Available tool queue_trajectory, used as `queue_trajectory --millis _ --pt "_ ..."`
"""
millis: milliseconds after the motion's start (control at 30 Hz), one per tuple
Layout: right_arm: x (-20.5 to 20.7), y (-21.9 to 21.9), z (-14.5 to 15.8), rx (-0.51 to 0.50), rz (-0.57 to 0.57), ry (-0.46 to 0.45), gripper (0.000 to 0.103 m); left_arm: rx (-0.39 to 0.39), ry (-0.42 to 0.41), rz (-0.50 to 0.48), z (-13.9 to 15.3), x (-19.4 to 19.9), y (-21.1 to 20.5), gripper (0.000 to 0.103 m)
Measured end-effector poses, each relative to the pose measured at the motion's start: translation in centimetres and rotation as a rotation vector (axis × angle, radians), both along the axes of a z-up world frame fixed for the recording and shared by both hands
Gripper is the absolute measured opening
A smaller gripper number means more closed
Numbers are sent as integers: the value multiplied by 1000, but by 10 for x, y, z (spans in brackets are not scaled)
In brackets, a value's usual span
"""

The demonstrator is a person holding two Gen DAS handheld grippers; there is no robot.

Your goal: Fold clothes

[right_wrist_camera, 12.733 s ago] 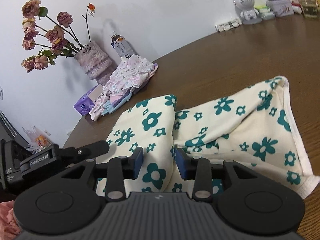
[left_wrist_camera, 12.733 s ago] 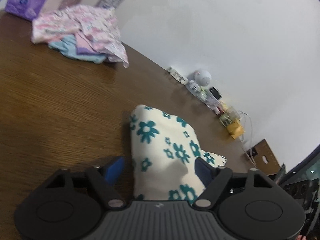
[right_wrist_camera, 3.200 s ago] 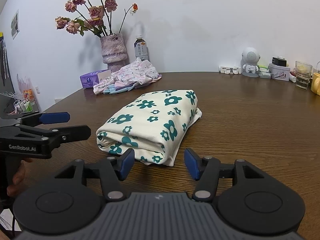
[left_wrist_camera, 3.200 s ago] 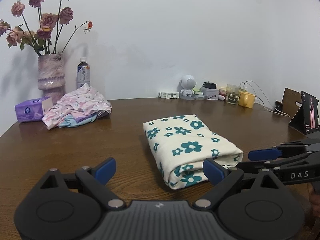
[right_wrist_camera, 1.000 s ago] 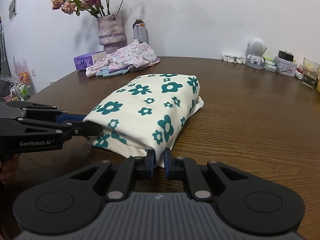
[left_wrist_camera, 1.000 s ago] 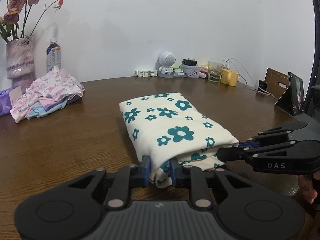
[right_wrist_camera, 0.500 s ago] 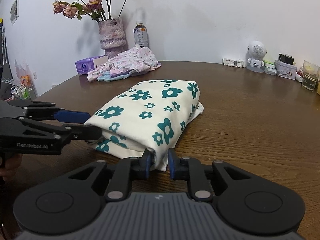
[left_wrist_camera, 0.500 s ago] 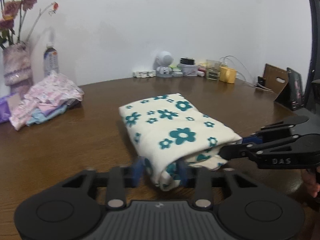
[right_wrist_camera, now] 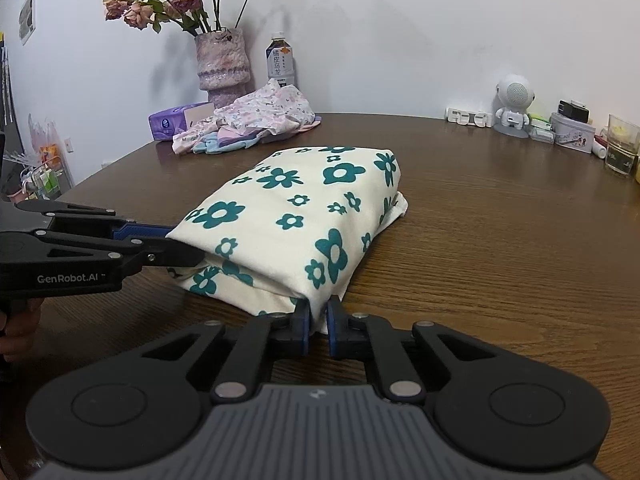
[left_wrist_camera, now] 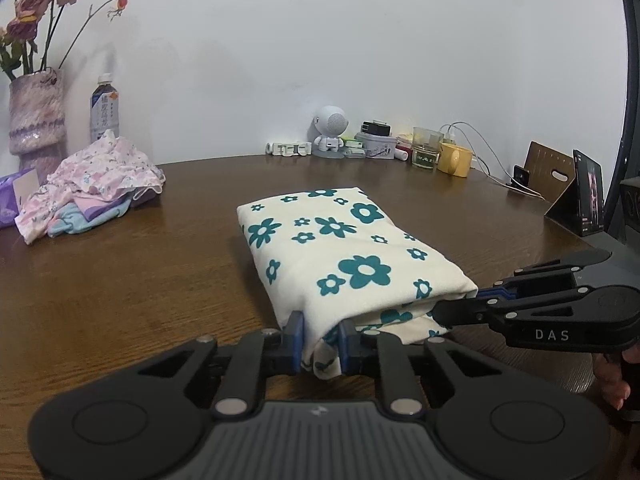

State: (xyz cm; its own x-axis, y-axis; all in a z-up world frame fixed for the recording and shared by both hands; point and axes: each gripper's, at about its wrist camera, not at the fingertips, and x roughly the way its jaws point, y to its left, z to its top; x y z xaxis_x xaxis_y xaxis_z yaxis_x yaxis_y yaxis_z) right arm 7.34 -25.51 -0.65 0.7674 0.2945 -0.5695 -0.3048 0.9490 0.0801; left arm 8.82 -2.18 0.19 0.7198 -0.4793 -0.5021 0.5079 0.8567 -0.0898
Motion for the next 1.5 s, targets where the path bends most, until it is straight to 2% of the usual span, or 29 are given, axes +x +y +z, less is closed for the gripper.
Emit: queue_trajectory --millis 800,1033,1233,1367,1400,1433,1467,1500 --pt "-1 2 -1 -2 -14 -1 8 23 -11 18 0 -3 -4 17" --pt "-1 3 -1 -3 -16 -2 9 16 -2 28 -1 -3 -3 23" --pt "-2 2 0 -1 -16 -7 10 15 -14 26 0 -5 -3 19" --pt "-2 2 0 0 -14 -7 10 6 -15 26 0 -6 -2 21" --pt "-4 0 3 5 -14 -8 11 6 -17 26 1 -7 -2 22" --pt "-6 -2 6 11 -14 -9 17 4 -21 26 3 -9 -1 25" --pt "-9 -4 9 17 -13 -11 24 -2 -25 24 6 -10 0 34" --pt "-11 -5 12 24 -13 -12 40 -8 -27 22 9 -12 2 40"
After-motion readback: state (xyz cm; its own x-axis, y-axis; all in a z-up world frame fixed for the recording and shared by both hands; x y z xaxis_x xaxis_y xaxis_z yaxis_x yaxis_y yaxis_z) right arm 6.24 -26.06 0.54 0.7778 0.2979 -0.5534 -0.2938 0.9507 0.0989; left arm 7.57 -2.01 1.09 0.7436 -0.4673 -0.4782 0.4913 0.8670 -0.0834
